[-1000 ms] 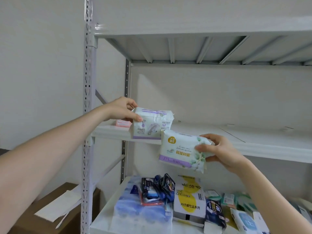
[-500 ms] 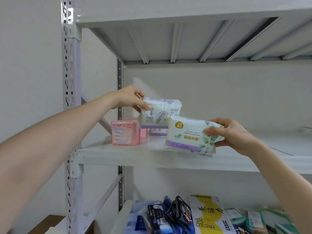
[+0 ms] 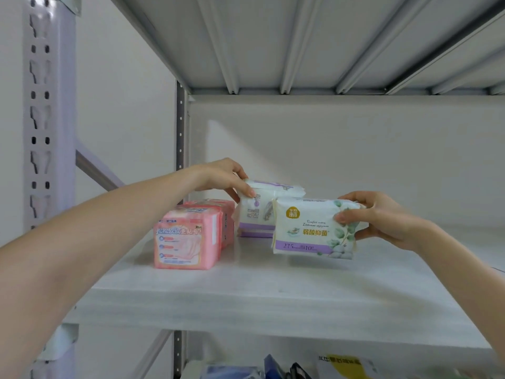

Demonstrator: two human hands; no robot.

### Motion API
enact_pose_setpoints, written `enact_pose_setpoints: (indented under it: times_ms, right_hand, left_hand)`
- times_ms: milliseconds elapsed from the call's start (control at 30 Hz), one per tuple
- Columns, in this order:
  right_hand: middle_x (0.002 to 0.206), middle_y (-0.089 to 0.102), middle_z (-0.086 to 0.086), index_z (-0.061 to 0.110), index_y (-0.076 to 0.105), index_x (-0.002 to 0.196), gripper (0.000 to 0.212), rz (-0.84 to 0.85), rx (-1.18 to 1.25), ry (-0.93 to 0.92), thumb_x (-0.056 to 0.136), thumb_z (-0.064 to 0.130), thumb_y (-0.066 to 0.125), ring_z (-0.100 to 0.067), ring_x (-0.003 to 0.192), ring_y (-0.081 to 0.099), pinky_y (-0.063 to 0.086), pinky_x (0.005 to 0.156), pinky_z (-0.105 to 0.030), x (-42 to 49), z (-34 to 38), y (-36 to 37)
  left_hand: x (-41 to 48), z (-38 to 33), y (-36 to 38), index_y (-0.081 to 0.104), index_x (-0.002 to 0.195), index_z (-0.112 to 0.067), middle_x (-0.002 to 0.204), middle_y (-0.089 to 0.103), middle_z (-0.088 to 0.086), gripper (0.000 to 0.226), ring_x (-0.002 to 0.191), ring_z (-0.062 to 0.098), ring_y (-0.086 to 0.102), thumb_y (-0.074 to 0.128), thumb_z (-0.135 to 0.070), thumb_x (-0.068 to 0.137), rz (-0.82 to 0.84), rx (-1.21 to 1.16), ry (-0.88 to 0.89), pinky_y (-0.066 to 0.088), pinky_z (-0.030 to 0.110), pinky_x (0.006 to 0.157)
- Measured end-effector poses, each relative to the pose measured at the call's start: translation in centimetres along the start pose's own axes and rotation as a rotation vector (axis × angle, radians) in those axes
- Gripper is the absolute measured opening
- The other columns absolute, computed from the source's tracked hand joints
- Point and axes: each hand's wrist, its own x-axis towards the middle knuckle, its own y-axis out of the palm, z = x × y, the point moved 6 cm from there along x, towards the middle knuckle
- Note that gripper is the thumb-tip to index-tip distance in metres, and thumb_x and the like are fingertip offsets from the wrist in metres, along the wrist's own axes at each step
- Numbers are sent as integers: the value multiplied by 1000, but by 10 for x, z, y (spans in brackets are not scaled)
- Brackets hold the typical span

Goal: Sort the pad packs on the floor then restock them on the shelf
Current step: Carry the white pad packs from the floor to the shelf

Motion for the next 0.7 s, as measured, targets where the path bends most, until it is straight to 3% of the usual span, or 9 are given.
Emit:
enact_pose_setpoints:
  times_ms: [133, 267, 433, 700]
  right_hand:
    - [97, 74, -10, 11, 66, 107, 70, 30, -23, 33, 44, 26, 91, -26, 90, 72, 60, 69, -40, 17, -15, -1]
    - [97, 74, -10, 11, 67, 105, 66, 50, -27, 69, 45, 23, 93, -25, 90, 72, 59, 65, -36, 28, -25, 3]
    - [99, 74, -10, 10, 66, 106, 68, 79, -16, 114, 44, 26, 87, -25, 92, 72, 61, 72, -40, 35, -35, 14]
    - [102, 74, -8, 11, 65, 110, 71, 121, -23, 150, 45, 27, 88, -23, 95, 71, 60, 71, -36, 36, -36, 24]
  left_hand:
    - [21, 17, 10, 61, 104, -9, 84, 76, -1, 47, 81, 21, 74, 86, -27, 68, 57, 59, -26, 51, 35, 91]
    - [32, 31, 14, 63, 102, -18, 81, 76, -8, 47, 77, 11, 73, 86, -35, 65, 77, 150, -58, 53, 24, 68]
    - [37, 39, 12, 66, 106, -20, 102, 74, -2, 49, 96, 16, 70, 86, -38, 66, 99, 247, -64, 52, 39, 96]
    - [34, 42, 12, 70, 114, -24, 107, 73, -10, 54, 106, 12, 66, 88, -31, 63, 292, 297, -91, 48, 39, 103]
